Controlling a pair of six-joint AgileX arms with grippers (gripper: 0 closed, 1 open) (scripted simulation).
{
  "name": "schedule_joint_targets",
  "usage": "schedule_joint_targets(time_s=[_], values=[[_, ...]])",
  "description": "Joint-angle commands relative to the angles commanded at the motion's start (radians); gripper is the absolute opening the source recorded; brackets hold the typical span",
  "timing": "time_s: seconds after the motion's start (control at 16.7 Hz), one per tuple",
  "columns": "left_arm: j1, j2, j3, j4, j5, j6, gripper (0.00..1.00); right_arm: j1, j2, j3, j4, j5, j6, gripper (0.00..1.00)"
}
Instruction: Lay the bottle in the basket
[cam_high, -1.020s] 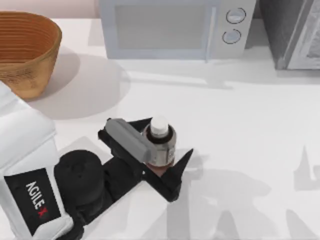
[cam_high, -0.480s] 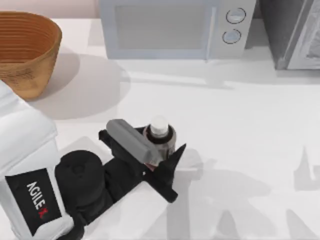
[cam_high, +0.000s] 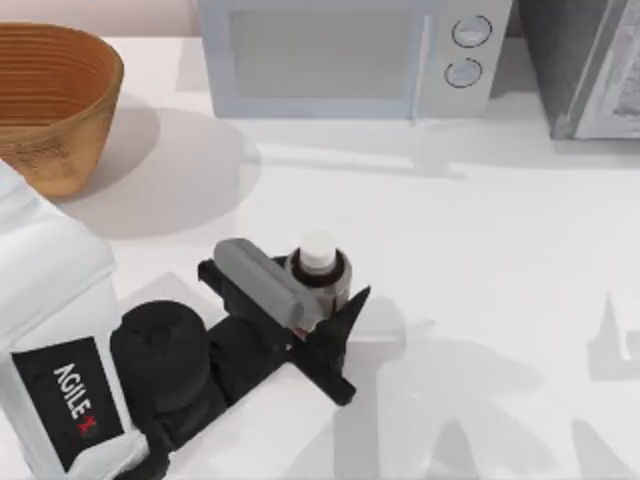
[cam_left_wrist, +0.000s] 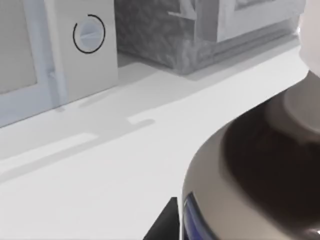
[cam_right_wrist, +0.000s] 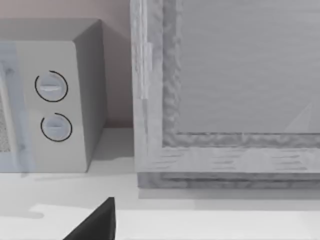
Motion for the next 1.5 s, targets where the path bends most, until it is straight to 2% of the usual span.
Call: schedule_joint_targets(time_s=[0.48,0.72,0.96,1.26,1.5], values=[[0.002,-0.002,0.000,-0.002,0.000,0.002,0.00,0.000,0.000,0.000,0.000,0.000,0.000,1.00],[0.077,-0.099,0.107,-0.106,0.028,0.018,0.00,0.000,0.000,0.000,0.000,0.000,0.000,1.00],[0.247,-0.270,0.340,-0.344,0.065,0.039,0.00,0.000,0.000,0.000,0.000,0.000,0.000,1.00],[0.514,-0.456,0.615,-0.797,0.084,0.046,0.00,0.000,0.000,0.000,0.000,0.000,0.000,1.00],[0.713,-0.532,0.730,-1.132,0.070,0.030,0.00,0.000,0.000,0.000,0.000,0.000,0.000,1.00]])
